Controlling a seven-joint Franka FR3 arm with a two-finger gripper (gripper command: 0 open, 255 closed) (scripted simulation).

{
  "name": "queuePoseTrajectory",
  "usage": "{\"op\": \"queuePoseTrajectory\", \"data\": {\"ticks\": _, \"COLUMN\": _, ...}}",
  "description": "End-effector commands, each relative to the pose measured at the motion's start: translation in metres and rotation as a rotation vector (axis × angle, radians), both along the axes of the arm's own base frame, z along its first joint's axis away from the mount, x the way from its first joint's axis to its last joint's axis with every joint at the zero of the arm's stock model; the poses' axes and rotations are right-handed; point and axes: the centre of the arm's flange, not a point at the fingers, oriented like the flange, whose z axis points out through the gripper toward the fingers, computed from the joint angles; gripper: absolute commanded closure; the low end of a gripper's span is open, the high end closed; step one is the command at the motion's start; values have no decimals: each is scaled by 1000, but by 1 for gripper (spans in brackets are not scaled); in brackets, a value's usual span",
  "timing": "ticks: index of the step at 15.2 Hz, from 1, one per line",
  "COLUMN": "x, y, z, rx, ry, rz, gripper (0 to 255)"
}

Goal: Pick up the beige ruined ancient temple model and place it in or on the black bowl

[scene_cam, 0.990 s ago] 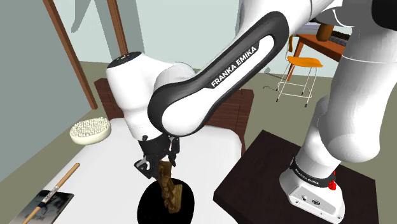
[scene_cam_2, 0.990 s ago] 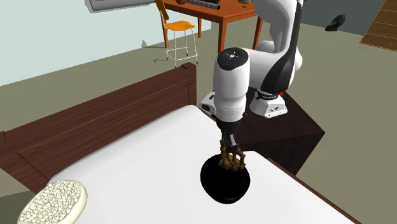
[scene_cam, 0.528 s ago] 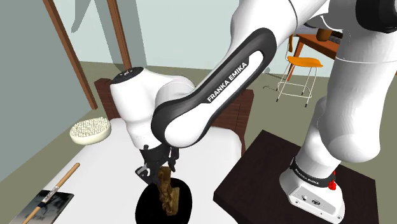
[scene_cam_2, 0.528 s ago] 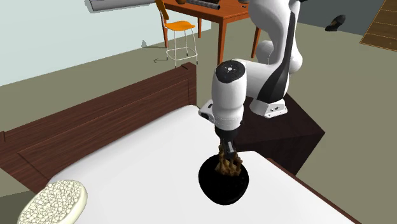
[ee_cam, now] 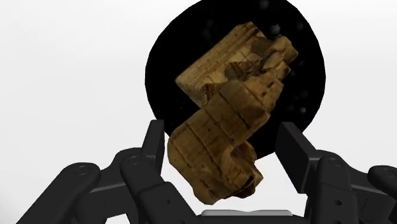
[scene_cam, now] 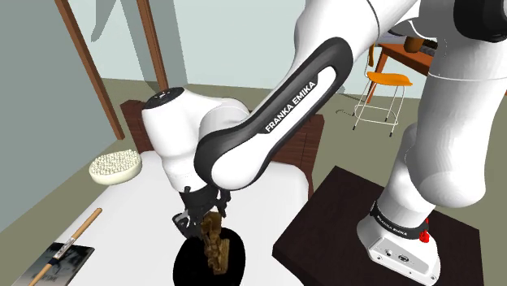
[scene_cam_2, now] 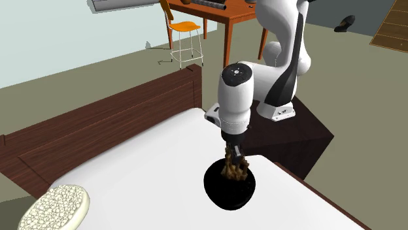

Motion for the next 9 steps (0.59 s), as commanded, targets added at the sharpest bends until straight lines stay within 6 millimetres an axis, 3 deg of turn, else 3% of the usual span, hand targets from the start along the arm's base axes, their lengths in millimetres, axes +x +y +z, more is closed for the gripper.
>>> {"op": "queuePoseTrajectory", "data": {"ticks": 1, "x": -2, "y": -1, "z": -3, "rx": -3, "ry": 5, "rz": 1, "gripper": 0}}
{"op": "queuePoseTrajectory", "data": {"ticks": 5, "x": 0, "y": 0, "z": -2, "rx": -3, "ry": 5, "rz": 1, "gripper": 0}}
{"op": "queuePoseTrajectory", "data": {"ticks": 9, "x": 5, "y": 4, "z": 47, "rx": -3, "ry": 5, "rz": 1, "gripper": 0}}
